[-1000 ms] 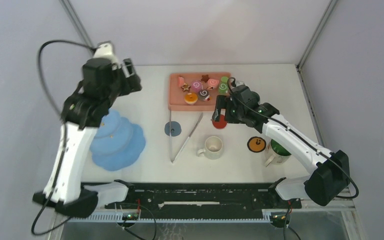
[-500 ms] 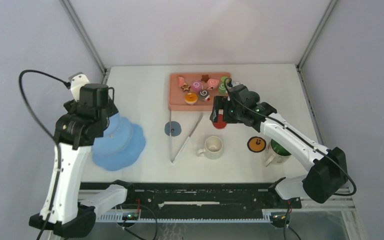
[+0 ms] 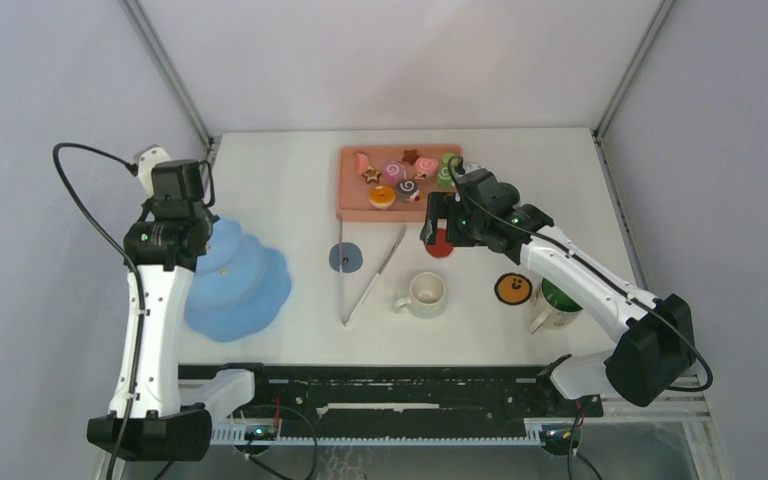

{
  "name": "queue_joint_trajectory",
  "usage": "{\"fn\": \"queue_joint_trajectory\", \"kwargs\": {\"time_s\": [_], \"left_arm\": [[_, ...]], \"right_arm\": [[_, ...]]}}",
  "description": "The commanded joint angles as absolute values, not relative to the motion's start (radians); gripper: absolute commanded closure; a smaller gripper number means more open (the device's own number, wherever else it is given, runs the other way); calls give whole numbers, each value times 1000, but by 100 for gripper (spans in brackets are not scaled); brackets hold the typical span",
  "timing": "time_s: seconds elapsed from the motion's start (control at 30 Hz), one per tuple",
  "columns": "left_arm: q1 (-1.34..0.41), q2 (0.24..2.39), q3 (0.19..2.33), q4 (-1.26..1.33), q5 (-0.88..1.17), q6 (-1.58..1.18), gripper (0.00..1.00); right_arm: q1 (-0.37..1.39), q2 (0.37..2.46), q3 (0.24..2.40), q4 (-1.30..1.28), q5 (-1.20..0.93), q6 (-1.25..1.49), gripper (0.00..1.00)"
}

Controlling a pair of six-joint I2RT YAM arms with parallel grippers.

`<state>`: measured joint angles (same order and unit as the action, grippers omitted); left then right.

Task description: Serve the afternoon tea

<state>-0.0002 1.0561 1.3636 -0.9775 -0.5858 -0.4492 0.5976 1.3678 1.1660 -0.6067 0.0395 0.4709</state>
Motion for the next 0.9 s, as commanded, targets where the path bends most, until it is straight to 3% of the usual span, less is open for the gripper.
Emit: {"fn": "queue_joint_trajectory", "kwargs": {"time_s": [0.0,0.43,0.7,0.87], "left_arm": [[15,1076,1355,-866,-470,-358,99],[14,1225,1524,-704,-196,-293,100],[6,1354,1617,-670,-226,-254,100],[2,1333,1538,-507,-209,-350,100]], "right_arm": [[607,1368,1206,-599,65,452,0],[610,1390,1206,-598,53,474,0],[634,1365,1206,-605,64,490,0],[666,1369,1205,-557,53,532,1]]}}
